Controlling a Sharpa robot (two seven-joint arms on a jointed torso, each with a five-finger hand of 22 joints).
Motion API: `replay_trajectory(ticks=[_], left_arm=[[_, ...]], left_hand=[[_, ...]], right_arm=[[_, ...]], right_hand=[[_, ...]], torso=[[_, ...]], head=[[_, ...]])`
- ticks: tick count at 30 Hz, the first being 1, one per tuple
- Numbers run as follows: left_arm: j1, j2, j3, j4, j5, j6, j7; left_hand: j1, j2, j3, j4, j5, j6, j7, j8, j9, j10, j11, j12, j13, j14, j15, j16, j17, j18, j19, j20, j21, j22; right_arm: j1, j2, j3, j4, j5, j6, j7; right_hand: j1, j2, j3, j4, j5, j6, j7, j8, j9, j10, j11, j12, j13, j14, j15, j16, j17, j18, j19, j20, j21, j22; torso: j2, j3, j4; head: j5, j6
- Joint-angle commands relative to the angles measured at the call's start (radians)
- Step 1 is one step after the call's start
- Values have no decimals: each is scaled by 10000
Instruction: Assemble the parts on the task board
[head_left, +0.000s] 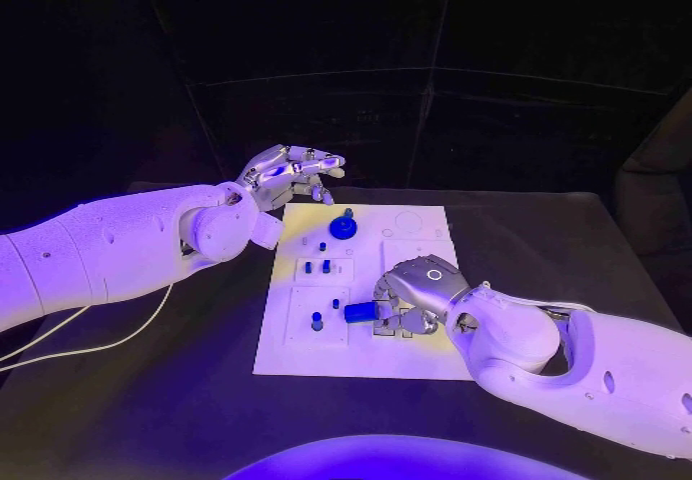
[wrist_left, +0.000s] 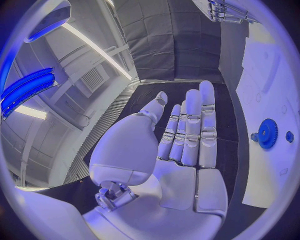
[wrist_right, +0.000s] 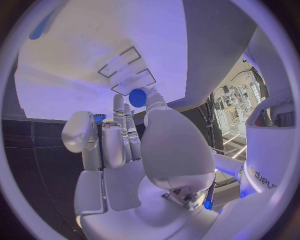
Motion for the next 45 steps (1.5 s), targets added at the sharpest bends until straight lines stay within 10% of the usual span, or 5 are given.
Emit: replay_trajectory(ticks=[1,16,20,26,45], left_arm=[[13,-3,2,10,-69,168,15],[11,2,-1,0,-70,178,-3],[11,-2,-2,5,-70,182,-16],[12,5,-4,6,-70,179,-28],[19,29,-4,33,-70,175,-44]], left_hand=[[24,103,-43,-11,7,-51,-8,24,-12,-65,2,49,-12,-68,-7,-15,-17,44,66,-30,-51,-15],[46,115,-43,-24,7,-60,-6,24,-13,-81,3,52,-15,-68,-7,-11,-19,45,70,-30,-54,-19],[46,115,-43,-24,7,-60,-6,24,-13,-81,3,52,-15,-68,-7,-11,-19,45,70,-30,-54,-19],[46,115,-43,-24,7,-60,-6,24,-13,-81,3,52,-15,-68,-7,-11,-19,45,70,-30,-54,-19],[46,115,-43,-24,7,-60,-6,24,-13,-81,3,52,-15,-68,-7,-11,-19,45,70,-30,-54,-19]], right_arm=[[14,-19,0,8,35,-309,82],[14,-35,4,131,48,-645,-23],[22,-34,11,270,116,-375,-92],[199,242,26,237,456,520,-264],[350,1331,31,-766,911,1907,-407]], right_hand=[[192,44,-70,-47,150,21,14,-86,-7,-26,-30,80,33,499,-70,-78,-8,69,-4,-80,-23,6],[-122,29,-689,166,966,-83,4,-350,-51,222,-94,882,485,496,-117,-119,-32,74,-16,-103,-57,-4],[-329,-66,-955,165,1109,5,-74,-457,-52,-215,-411,4142,2814,636,-287,323,587,-3,71,-247,79,245],[-329,33,-1000,156,1342,122,-119,-567,-33,101,-258,8501,6980,784,-224,931,1479,-51,218,-245,383,749],[34,302,-955,19,1408,184,-80,-666,-27,468,-165,9443,7914,879,-153,1269,1993,-166,455,-162,786,1408]], torso=[[1,-3,9],[1,-4,5],[7,-2,9],[7,-18,24],[5,-6,12]], head=[[-12,9],[12,30],[32,21],[23,32],[142,-54]])
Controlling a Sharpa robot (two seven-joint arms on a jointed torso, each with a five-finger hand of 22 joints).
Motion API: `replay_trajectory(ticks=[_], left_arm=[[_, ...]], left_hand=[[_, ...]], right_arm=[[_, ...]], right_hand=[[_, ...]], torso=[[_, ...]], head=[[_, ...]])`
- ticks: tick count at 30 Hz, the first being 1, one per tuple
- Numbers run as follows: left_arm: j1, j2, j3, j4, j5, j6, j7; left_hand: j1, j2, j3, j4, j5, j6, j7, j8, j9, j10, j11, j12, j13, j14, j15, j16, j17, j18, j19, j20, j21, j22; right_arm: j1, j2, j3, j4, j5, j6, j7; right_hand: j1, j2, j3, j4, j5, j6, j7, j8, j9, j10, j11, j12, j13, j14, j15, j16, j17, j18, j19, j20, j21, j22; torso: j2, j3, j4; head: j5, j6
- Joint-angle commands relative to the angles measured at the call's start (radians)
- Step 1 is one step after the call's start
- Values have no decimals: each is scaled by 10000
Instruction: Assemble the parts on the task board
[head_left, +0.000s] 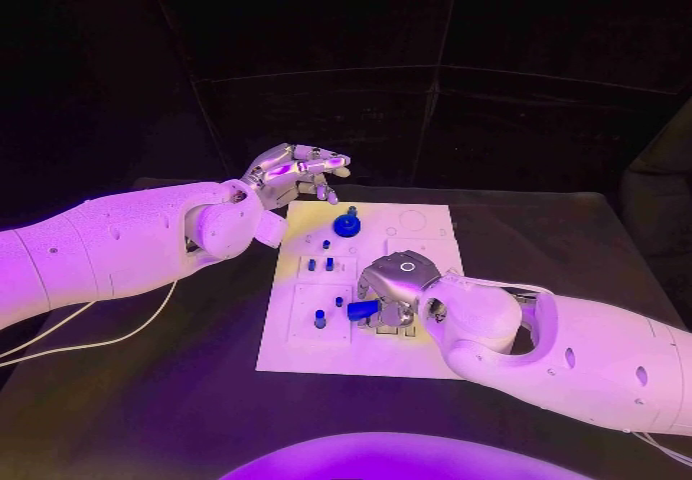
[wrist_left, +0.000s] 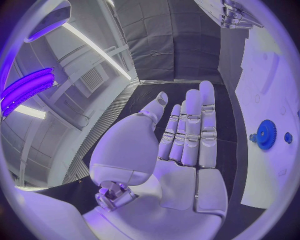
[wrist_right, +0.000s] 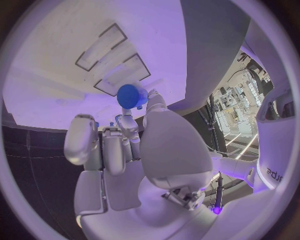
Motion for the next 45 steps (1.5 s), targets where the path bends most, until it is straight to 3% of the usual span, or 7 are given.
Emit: replay_trajectory(ticks=[1,13,21,25,31,38,45], left_arm=[[16,9,2,16,-47,135,26],[17,25,2,3,-47,167,-17],[17,29,2,0,-47,131,9],[17,28,2,0,-47,118,20],[17,27,2,0,-47,117,24],[16,18,2,-8,-47,111,16],[14,5,-40,-33,-47,62,27]], left_hand=[[1,70,-44,-24,7,-60,-5,24,-13,-82,3,52,-15,-68,-7,-11,-13,45,70,-29,-54,-11],[1,70,-44,-24,7,-60,-5,24,-13,-82,3,52,-15,-68,-7,-11,-13,45,70,-29,-54,-11],[20,83,-57,-36,6,-68,0,28,-13,-99,8,64,-17,-71,-5,-7,-19,45,75,-28,-61,-19],[20,83,-57,-36,6,-68,0,28,-13,-99,8,64,-17,-71,-5,-7,-19,45,75,-28,-61,-19],[20,83,-57,-36,6,-68,0,28,-13,-99,8,64,-17,-71,-5,-7,-19,45,75,-28,-61,-19],[20,83,-57,-36,6,-68,0,28,-13,-99,8,64,-17,-71,-5,-7,-19,45,75,-28,-61,-19],[21,86,-65,-38,6,-72,2,30,-13,-103,9,69,-18,-71,-3,-4,-20,45,78,-27,-63,-21]], right_arm=[[29,68,6,-86,113,565,-87],[36,189,5,-220,-7,713,-246],[38,198,4,-227,-18,789,-177],[37,155,4,-159,-109,100,-136],[35,55,4,-71,-155,-607,-20],[99,-488,7,145,132,-1455,1337],[526,-1079,2,172,938,-920,3315]], right_hand=[[119,72,6,-81,29,79,-6,-39,11,75,14,69,29,865,43,70,1810,-168,97,14,69,56],[444,234,79,-254,-3,131,2,-71,16,113,33,219,162,885,61,144,1923,-191,132,35,168,209],[917,477,433,-523,-708,421,-34,23,64,157,6,348,268,895,48,189,1994,-202,133,36,242,319],[1416,847,976,-783,-1224,865,-147,223,132,668,-97,689,797,916,-40,245,2081,-286,342,-45,520,796],[1565,905,1274,-904,-1240,1001,-199,261,132,790,-136,750,912,921,-75,261,2104,-312,394,-80,598,922],[1624,827,1548,-1000,-1048,1006,-237,212,93,931,-188,829,1061,923,-115,268,2115,-316,393,-110,618,953],[1673,723,1804,-1122,-1074,982,-322,116,39,908,-361,824,1061,944,-240,329,2216,-305,353,-206,599,927]], torso=[[-15,1,-16],[-16,5,-25],[-12,8,-29],[-7,10,-19],[-15,8,-24],[-21,11,-36],[-24,22,-38]], head=[[26,-13],[7,-14],[8,-19],[19,-26],[21,-27],[83,-23],[102,-38]])
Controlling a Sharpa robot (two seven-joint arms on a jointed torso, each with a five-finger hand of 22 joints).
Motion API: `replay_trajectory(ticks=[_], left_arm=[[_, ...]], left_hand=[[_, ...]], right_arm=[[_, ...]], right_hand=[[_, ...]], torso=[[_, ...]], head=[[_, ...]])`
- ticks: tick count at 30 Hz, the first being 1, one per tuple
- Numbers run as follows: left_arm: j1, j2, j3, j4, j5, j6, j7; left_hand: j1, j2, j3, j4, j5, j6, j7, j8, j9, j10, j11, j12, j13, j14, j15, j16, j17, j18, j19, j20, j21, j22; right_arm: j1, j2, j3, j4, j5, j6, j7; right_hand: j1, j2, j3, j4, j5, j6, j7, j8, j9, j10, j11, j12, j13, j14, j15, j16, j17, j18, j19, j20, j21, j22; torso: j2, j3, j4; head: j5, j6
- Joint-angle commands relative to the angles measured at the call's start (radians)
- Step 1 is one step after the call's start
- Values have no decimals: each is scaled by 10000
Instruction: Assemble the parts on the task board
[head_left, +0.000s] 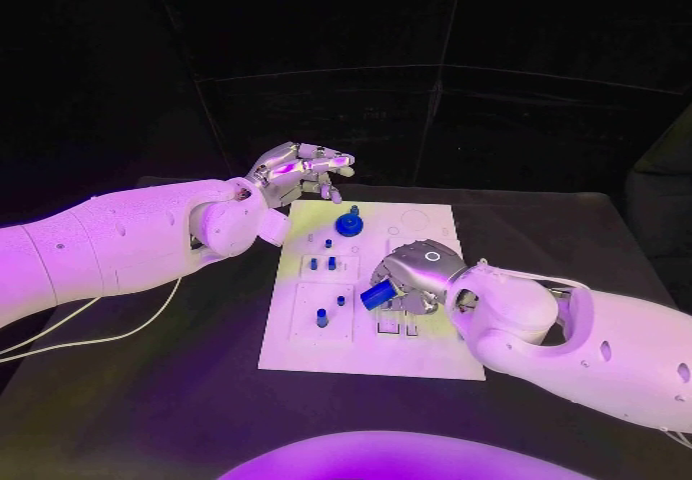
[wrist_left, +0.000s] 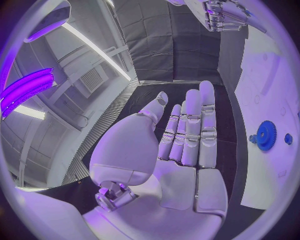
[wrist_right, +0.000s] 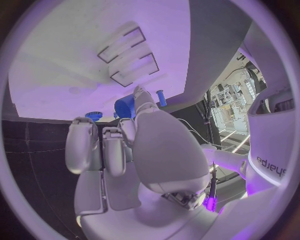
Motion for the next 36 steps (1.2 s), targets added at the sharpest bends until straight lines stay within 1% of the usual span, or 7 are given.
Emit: replay_trajectory(ticks=[1,8,18,23,25,28,36], left_arm=[[12,-8,-29,-12,-40,49,68],[11,7,-91,-50,-40,44,69],[11,55,-122,-82,-40,44,55],[10,61,-126,-84,-40,43,53],[10,59,-127,-81,-40,39,46],[11,56,-128,-81,-40,39,42],[10,56,-130,-81,-40,54,29]], left_hand=[[21,86,-38,-10,6,-72,2,30,-13,-67,-27,69,-11,-71,-4,-4,-11,44,43,7,-63,-13],[21,83,-45,-12,6,-77,4,29,-13,-72,-25,72,-11,-72,-3,-3,-12,44,45,8,-64,-14],[20,81,-49,-13,6,-81,5,28,-14,-75,-24,73,-12,-71,-2,-2,-13,44,46,8,-65,-15],[14,74,-67,-12,6,-97,12,23,-16,-89,-19,76,-13,-71,0,1,-14,43,49,10,-68,-18],[14,74,-67,-12,6,-97,12,23,-16,-89,-19,76,-13,-71,0,1,-14,43,49,10,-68,-18],[13,73,-70,-12,6,-100,13,22,-17,-92,-18,77,-13,-71,1,2,-15,43,50,10,-68,-19],[10,71,-81,-12,7,-112,17,19,-18,-102,-14,79,-14,-70,3,4,-16,43,52,11,-70,-21]], right_arm=[[235,-188,2,50,696,232,1918],[711,-544,-7,158,875,1638,2554],[891,-553,-57,220,560,2698,2700],[1046,-451,-442,170,238,3022,2696],[1097,-400,-656,169,153,3126,2716],[1140,-304,-852,135,52,3210,2756],[1169,-181,-983,51,-128,3094,2855]], right_hand=[[120,34,253,68,-37,160,-261,-44,-41,-116,-118,-54,-90,930,-98,68,2235,-139,-33,-107,5,-37],[521,-6,1166,-441,-27,107,-373,-356,-182,-536,-206,-267,-356,967,-192,170,2400,-116,-146,-207,-82,-155],[507,-254,2273,-894,-81,44,-397,-409,-334,-1103,-193,-556,-779,914,-163,52,2227,-78,-275,-194,-208,-325],[326,-434,2859,-1094,-94,46,-390,-406,-395,-1306,-175,-654,-950,858,-162,-69,2053,-40,-391,-178,-336,-516],[232,-498,3077,-1166,-104,49,-403,-405,-415,-1342,-177,-665,-984,847,-159,-92,2022,-29,-420,-176,-371,-561],[122,-585,3330,-1262,-118,23,-427,-410,-444,-1403,-188,-688,-1040,837,-164,-113,1996,-16,-455,-177,-413,-617],[-92,-708,3715,-1402,-129,24,-412,-403,-478,-1440,-183,-683,-1075,830,-167,-128,1978,-9,-480,-179,-445,-650]], torso=[[-7,-16,15],[-14,-14,27],[-1,-28,20],[-6,-25,33],[8,-27,38],[5,-26,25],[9,-22,15]], head=[[-20,-18],[-25,-28],[-25,-10],[-57,-19],[-53,-29],[-29,-46],[-23,-36]])
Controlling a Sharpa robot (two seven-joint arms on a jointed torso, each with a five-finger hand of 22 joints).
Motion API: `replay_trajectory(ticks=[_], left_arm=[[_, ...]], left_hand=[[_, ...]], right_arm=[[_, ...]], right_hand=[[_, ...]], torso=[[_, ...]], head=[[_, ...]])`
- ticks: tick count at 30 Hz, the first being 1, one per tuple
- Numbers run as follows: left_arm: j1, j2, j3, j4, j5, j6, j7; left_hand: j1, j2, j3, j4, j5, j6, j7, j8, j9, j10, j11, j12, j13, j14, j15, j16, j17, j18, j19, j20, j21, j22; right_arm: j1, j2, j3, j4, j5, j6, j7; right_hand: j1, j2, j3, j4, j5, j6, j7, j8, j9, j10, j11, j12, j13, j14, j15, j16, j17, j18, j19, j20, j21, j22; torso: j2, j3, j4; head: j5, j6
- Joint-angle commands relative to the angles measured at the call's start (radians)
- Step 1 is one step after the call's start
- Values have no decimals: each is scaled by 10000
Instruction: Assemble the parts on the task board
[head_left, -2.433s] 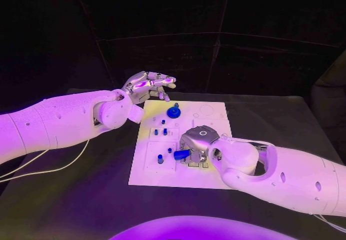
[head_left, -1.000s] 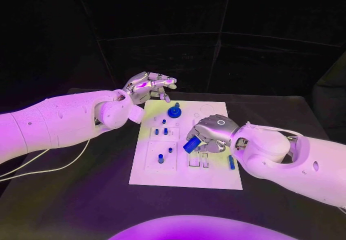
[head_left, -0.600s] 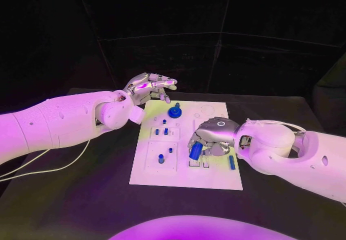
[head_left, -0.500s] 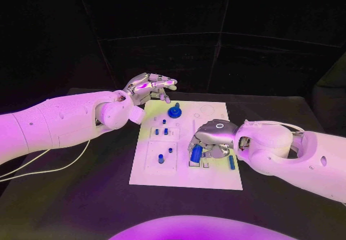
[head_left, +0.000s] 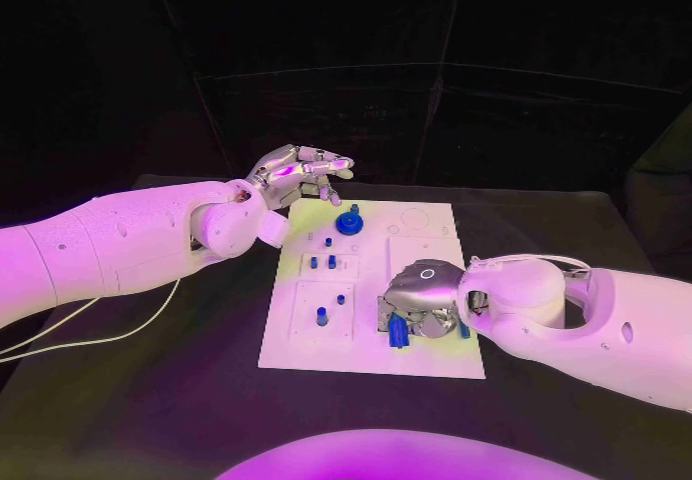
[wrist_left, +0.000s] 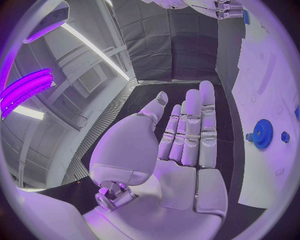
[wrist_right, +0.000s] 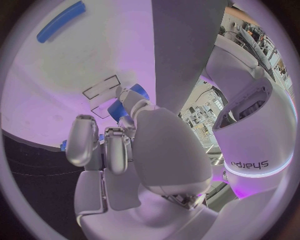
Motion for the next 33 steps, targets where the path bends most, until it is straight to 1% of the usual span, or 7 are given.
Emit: replay_trajectory(ticks=[1,5,9,14,18,30,33], left_arm=[[13,6,1,4,-37,66,34],[13,9,1,5,-37,73,32],[13,13,1,2,-37,79,29],[13,19,0,-4,-37,89,24],[12,25,0,-5,-37,126,-4],[12,13,0,4,-37,148,-40],[12,18,0,3,-37,161,-51]], left_hand=[[10,71,-53,16,7,-76,-19,19,-10,-67,22,40,-16,-70,3,4,-9,43,52,11,-33,-14],[10,71,-53,16,7,-76,-19,19,-10,-67,22,40,-16,-70,3,4,-9,43,52,11,-33,-14],[10,71,-53,16,7,-76,-19,19,-10,-67,22,40,-16,-70,3,4,-9,43,52,11,-33,-14],[9,71,-62,16,7,-88,-15,16,-11,-80,26,42,-17,-70,6,6,-10,42,55,12,-35,-16],[9,71,-62,16,7,-88,-15,16,-11,-80,26,42,-17,-70,6,6,-10,42,55,12,-35,-16],[6,75,-71,18,7,-98,-12,14,-12,-91,29,43,-18,-71,9,8,-12,41,56,14,-37,-19],[3,77,-79,20,7,-109,-8,11,-13,-103,33,45,-19,-72,11,9,-13,40,57,16,-39,-21]], right_arm=[[15,32,-28,-43,-292,121,177],[16,59,-40,-78,-335,-54,181],[16,56,-46,-97,-411,-360,163],[15,46,-48,-147,-455,-736,207],[15,40,-49,-219,-471,-927,286],[14,46,-51,-311,-480,-1081,446],[14,77,-51,-353,-480,-1047,472]], right_hand=[[-119,-60,507,346,-64,2,6,54,0,-79,27,38,-18,864,-58,-41,1980,-11,-64,-16,-57,-19],[-170,-82,569,327,-67,2,9,53,-6,-83,29,40,-24,864,-57,-41,1981,-10,-66,-15,-61,-21],[-241,-111,618,318,-72,6,20,56,-10,-68,35,55,-13,862,-57,-44,1977,-10,-66,-15,-62,-20],[-279,-156,681,278,-72,-21,17,45,-22,-71,33,57,-23,859,-61,-52,1966,-5,-75,-17,-75,-39],[-421,-283,1001,118,-93,-378,-79,25,-118,-298,-6,-59,-230,816,-85,-136,1853,25,-151,-41,-166,-170],[-517,-382,1355,-90,-142,-570,-130,35,-167,-649,-21,-204,-507,742,-96,-261,1684,71,-288,-55,-316,-392],[-570,-432,1482,-172,-170,-673,-153,33,-190,-927,-18,-347,-754,693,-92,-341,1577,102,-380,-55,-417,-544]], torso=[[5,7,-14],[3,7,-13],[5,13,-13],[-2,8,-15],[3,2,-3],[3,3,-7],[2,3,-9]], head=[[2,6],[-5,15],[-11,13],[-17,16],[-29,7],[-18,-32],[-20,-26]])
